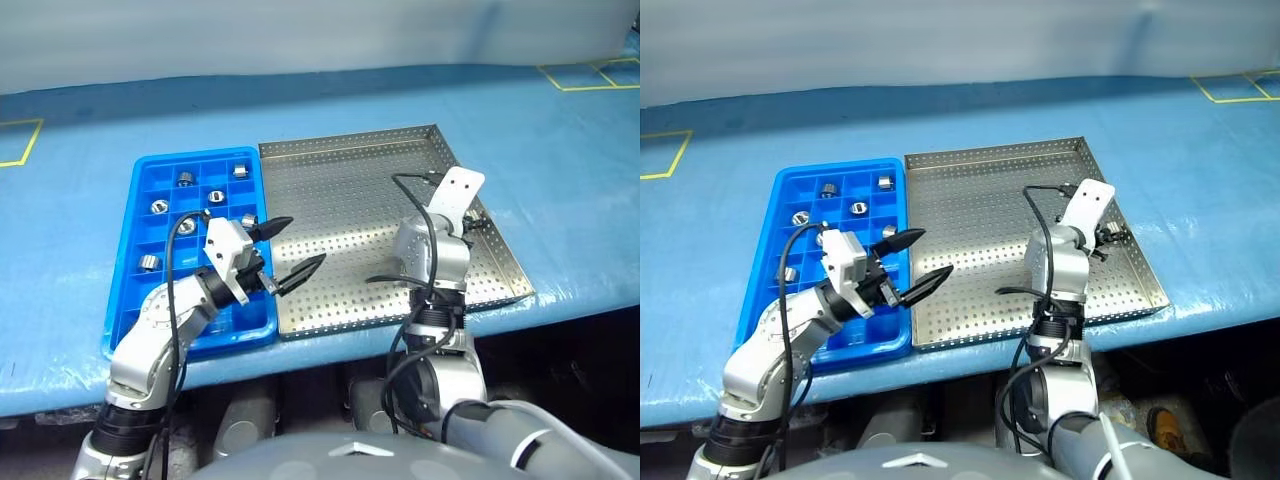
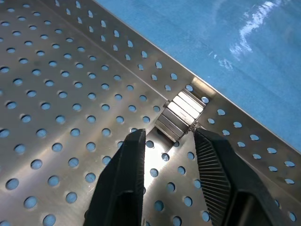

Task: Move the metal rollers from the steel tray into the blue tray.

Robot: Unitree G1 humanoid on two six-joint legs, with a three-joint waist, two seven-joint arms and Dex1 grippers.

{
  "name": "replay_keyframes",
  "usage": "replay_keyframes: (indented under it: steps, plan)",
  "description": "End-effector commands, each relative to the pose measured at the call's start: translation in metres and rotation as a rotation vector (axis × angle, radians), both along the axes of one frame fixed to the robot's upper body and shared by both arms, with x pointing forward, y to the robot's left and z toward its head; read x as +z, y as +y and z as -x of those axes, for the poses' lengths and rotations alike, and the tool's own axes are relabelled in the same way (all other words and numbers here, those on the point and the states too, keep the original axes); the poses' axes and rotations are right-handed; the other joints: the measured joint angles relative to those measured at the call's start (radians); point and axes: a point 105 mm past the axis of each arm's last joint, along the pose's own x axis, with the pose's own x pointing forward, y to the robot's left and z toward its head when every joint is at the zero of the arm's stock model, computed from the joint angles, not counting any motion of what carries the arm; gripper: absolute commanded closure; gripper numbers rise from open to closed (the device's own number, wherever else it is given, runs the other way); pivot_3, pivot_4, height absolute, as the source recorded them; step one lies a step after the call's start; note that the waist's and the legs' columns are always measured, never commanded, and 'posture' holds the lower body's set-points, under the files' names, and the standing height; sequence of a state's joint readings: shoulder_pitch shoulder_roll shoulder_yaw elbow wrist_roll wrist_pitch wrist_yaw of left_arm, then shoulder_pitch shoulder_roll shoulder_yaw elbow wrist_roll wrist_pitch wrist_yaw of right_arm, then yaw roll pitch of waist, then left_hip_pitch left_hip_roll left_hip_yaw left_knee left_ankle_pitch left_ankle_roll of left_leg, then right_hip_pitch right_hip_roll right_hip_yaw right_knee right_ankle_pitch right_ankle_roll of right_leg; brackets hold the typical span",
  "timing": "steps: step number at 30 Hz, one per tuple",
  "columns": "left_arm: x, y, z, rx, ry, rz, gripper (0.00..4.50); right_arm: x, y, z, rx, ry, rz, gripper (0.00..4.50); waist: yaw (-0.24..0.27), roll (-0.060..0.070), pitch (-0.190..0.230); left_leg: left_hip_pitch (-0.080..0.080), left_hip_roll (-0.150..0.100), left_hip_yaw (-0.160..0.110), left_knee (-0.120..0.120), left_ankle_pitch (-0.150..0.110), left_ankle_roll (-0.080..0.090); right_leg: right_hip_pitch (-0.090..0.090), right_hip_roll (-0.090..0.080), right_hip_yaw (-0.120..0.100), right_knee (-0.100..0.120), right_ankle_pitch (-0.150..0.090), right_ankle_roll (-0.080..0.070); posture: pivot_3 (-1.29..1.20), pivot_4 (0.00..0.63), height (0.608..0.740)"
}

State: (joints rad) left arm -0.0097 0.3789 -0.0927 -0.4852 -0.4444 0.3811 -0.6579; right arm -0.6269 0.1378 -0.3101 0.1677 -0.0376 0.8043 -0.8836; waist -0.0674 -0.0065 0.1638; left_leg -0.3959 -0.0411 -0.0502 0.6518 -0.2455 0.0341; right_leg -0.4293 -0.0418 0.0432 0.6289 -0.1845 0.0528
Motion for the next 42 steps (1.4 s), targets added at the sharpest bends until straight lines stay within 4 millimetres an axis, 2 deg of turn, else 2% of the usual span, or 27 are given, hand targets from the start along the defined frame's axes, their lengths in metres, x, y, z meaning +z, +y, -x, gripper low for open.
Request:
replay_keyframes:
  steps: [1,2,7,12,20,30,42]
  plan:
    - [0.009,0.001,0.002,-0.004,-0.036,0.019,0.00,0.013,0.012,-0.006,-0.051,-0.050,-0.021,1.58,0.001,0.000,0.000,0.000,0.000,0.000,-0.001,0.000,0.000,0.000,0.000,0.000,-0.001,0.000,0.001,-0.01,0.150,0.740]
    - [0.009,0.002,0.002,-0.003,-0.036,0.019,0.00,0.013,0.012,-0.006,-0.055,-0.051,-0.016,1.28,0.001,0.000,0.000,0.000,0.000,0.000,-0.002,0.000,0.000,0.000,0.000,0.000,-0.001,0.002,0.003,-0.01,0.150,0.740]
    - [0.009,0.002,0.002,-0.002,-0.036,0.019,0.00,0.016,0.021,-0.011,-0.042,-0.078,-0.063,1.28,-0.001,0.000,0.000,0.000,0.000,0.000,-0.004,0.000,0.000,-0.001,0.000,0.000,-0.002,0.002,0.003,-0.01,0.150,0.740]
    - [0.009,0.002,0.003,-0.004,-0.032,0.019,0.00,0.017,0.020,-0.017,-0.060,-0.127,-0.112,1.28,0.000,0.000,0.000,0.000,0.000,0.000,-0.003,0.000,0.000,0.000,0.000,0.000,-0.002,0.002,0.003,-0.01,0.150,0.740]
    - [0.009,0.002,0.003,-0.006,-0.029,0.021,0.00,0.016,0.006,-0.025,-0.125,-0.205,-0.200,1.28,0.000,0.000,0.000,0.000,0.000,0.000,-0.003,0.000,0.000,0.000,0.000,0.000,-0.002,0.002,0.003,0.00,0.150,0.740]
    - [0.009,0.001,0.004,-0.012,-0.030,0.024,0.00,0.010,-0.008,-0.019,-0.228,-0.203,-0.216,1.28,-0.001,0.000,0.000,0.000,0.000,0.000,-0.003,0.000,0.000,0.000,0.000,0.000,-0.002,0.002,0.003,0.00,0.150,0.740]
    - [0.010,0.000,0.004,-0.016,-0.031,0.026,0.00,-0.002,-0.021,-0.016,-0.268,-0.180,-0.215,1.28,0.000,0.000,0.000,0.000,0.000,0.000,-0.003,0.000,0.000,0.000,0.000,0.000,-0.002,0.002,0.003,0.00,0.150,0.740]
